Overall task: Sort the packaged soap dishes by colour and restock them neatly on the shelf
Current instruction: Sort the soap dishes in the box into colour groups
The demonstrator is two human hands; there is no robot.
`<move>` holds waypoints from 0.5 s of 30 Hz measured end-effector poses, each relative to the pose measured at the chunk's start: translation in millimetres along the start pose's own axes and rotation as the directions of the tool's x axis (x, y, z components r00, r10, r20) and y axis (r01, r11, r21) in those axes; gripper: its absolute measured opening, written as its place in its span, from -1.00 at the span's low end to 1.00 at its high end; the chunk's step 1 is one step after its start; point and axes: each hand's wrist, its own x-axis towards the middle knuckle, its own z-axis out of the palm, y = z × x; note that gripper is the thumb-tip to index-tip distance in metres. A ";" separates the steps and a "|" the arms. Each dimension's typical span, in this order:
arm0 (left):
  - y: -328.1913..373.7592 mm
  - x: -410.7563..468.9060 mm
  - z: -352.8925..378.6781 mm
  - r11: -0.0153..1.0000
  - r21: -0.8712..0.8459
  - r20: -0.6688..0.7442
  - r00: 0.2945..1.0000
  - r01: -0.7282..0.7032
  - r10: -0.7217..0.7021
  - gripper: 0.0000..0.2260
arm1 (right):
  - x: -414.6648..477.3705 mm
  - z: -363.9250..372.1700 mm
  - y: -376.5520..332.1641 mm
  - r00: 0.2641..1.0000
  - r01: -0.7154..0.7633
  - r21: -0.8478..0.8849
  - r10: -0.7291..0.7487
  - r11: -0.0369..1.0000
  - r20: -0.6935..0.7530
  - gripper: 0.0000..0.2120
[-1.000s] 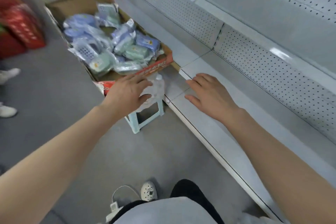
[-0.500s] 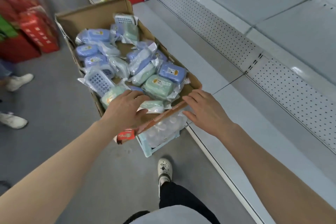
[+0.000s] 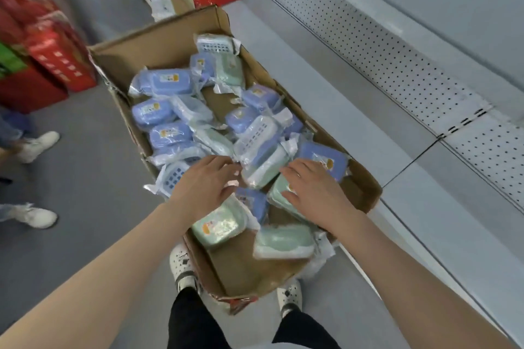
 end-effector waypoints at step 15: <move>-214.3 22.2 27.5 0.967 0.013 0.270 0.932 -0.255 0.242 -0.49 | 118.7 39.8 -97.1 0.886 -0.453 -0.076 0.458 0.888 0.077 -0.48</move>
